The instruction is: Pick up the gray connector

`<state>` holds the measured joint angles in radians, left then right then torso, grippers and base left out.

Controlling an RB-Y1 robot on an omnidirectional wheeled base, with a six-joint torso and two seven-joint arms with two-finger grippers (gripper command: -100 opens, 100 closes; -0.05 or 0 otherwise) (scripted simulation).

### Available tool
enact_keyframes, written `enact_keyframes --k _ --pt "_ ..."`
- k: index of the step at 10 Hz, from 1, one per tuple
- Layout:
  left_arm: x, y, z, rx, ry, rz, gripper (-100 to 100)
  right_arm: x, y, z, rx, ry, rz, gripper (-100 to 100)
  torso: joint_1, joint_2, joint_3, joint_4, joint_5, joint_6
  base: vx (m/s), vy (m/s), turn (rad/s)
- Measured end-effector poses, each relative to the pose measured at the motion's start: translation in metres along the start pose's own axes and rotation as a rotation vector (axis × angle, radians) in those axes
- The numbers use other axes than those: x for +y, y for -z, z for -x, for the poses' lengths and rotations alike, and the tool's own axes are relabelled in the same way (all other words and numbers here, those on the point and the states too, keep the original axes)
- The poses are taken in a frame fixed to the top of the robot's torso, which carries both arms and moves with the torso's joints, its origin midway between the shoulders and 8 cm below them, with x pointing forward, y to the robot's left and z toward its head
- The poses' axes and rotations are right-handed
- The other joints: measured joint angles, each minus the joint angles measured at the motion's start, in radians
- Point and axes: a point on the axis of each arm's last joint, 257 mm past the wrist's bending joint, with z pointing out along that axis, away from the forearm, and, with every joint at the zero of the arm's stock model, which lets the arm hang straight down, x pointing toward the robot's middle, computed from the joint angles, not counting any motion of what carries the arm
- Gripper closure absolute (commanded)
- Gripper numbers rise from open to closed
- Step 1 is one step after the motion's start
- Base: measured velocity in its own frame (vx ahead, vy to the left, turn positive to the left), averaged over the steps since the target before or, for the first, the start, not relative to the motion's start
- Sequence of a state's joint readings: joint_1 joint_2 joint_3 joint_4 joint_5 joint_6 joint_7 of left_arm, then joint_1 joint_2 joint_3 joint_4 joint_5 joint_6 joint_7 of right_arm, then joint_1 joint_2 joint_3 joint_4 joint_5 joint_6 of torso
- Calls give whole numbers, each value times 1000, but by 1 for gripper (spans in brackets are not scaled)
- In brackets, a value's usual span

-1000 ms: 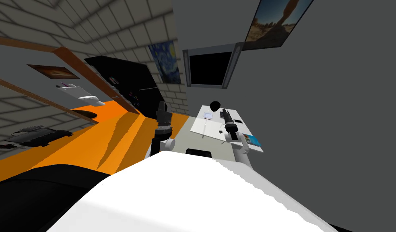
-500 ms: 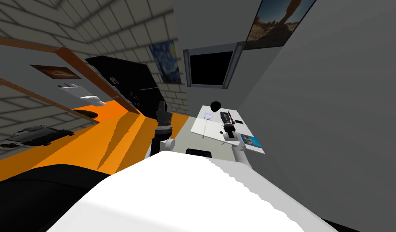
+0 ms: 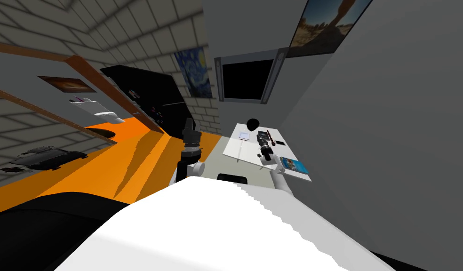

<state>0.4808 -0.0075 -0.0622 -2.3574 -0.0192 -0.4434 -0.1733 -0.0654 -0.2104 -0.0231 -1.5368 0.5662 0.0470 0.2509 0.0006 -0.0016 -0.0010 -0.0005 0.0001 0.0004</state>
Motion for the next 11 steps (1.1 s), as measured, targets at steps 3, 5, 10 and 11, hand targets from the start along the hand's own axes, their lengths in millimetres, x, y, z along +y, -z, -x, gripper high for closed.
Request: enact_keyframes --k 3,5,10,11 --pt "0 0 0 0 0 0 0 -29 -3 -27 60 87 -71 -100 0 0 0 0 0 0 23 10 6" --pt "0 0 0 0 0 0 0 -56 0 -45 102 141 -120 -100 0 0 0 0 0 0 25 10 4" --pt "0 0 0 0 0 0 0 -111 11 -82 212 273 -225 -100 0 0 0 0 0 0 26 14 6" --pt "0 0 0 0 0 0 0 -123 14 -90 236 305 -247 -100 0 0 0 0 0 0 23 14 3"
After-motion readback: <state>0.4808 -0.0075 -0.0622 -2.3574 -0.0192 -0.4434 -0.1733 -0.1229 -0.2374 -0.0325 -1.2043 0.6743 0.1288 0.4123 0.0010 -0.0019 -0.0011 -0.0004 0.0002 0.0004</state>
